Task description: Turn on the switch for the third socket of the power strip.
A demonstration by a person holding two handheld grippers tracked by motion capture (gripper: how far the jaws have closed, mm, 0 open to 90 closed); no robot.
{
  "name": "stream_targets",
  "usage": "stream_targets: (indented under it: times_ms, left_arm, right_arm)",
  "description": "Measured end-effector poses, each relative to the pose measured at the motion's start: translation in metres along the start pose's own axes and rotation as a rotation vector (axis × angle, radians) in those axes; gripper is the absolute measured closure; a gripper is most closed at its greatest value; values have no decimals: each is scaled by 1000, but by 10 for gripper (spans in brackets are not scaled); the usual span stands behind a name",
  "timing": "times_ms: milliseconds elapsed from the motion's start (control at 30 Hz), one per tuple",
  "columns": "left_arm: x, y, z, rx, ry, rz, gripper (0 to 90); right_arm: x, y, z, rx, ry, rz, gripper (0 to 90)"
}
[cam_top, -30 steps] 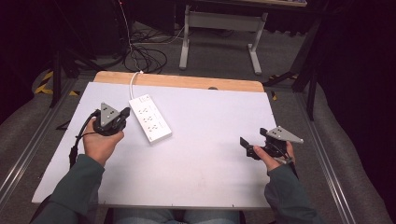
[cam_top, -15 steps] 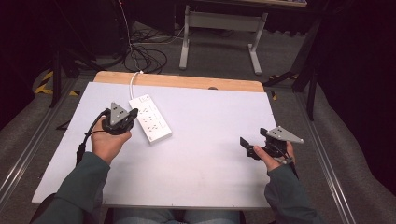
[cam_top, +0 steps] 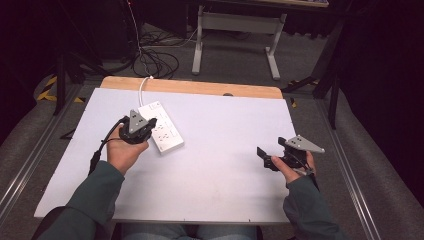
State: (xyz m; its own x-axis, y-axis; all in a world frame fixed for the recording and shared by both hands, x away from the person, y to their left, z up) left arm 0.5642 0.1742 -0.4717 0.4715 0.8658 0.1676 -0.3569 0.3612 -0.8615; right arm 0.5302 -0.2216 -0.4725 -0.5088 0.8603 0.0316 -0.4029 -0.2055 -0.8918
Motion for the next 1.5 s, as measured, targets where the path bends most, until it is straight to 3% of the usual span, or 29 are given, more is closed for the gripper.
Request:
stream_targets:
  times_ms: [467,667,1500]
  left_arm:
    - [-12,2,-20,48,31,-33,900]
    - [-19,4,-27,68,62,-20,900]
    - [-35,14,-53,151,95,-60,900]
  right_arm:
    - [0,0,0,1,-2,1,81]
    - [0,0,0,0,-3,-2,81]
    - [1,0,0,1,-6,3,84]
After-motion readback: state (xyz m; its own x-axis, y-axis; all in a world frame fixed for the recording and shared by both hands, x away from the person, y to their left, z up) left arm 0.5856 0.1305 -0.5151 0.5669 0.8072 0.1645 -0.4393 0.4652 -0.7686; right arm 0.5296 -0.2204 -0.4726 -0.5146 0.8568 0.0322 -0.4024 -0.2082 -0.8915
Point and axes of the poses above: each handheld gripper's, and its own axes: z roughly backward along the jaws, y roughly out of its underside, x roughly to its left, the point moved 8 cm from there along -z, roughly forward along the jaws, and after that the axes turned 3 degrees about x, right-handed, at the moved point
